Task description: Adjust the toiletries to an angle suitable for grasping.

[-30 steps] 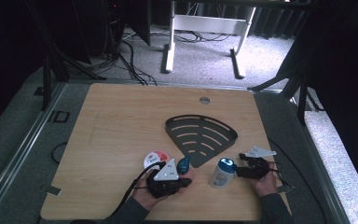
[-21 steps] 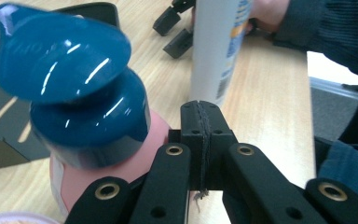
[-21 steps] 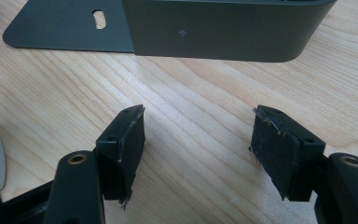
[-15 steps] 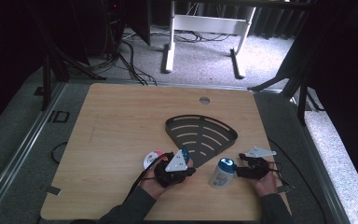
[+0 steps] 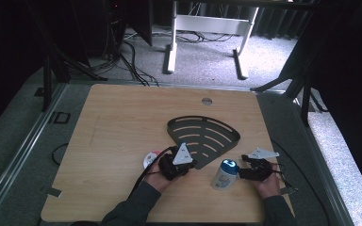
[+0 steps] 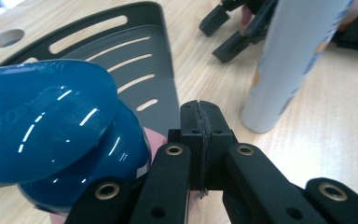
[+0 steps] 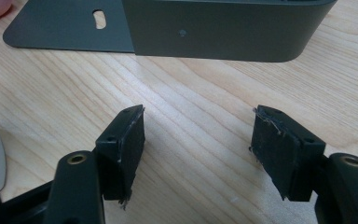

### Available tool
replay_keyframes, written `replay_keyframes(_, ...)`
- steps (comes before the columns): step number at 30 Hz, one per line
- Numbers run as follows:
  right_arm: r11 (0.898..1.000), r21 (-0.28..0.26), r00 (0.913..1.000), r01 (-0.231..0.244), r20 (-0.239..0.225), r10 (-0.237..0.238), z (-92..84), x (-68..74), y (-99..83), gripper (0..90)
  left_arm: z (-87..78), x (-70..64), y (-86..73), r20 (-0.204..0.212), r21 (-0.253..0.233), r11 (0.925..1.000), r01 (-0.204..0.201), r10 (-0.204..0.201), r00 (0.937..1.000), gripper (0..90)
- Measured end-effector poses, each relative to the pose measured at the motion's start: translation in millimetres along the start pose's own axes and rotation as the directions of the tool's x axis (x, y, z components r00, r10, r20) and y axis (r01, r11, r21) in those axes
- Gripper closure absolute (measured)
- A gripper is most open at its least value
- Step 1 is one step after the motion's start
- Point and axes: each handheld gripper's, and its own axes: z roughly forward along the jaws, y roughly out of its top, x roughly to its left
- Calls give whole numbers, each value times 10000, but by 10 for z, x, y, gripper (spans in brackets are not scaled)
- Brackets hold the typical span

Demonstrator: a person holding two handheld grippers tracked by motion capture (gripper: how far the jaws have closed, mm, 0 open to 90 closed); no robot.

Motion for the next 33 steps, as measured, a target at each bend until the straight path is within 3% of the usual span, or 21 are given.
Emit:
replay_keyframes(17, 10000, -2, 10000, -5, -1, 5, 0, 1, 0, 342, -37, 209, -37, -688, 143, 9986, 514, -503, 9964, 883)
replay_keyframes(30, 10000, 15, 10000, -10, 5, 10, -2, 2, -1, 341, -139, 433, -124, -1216, 229, 9934, 1124, -1088, 9866, 877)
replay_keyframes(33, 10000, 8, 10000, -38, -2, 38, -7, 4, -4, 343, -123, 541, -122, -1406, 336, 9904, 1341, -1281, 9817, 874)
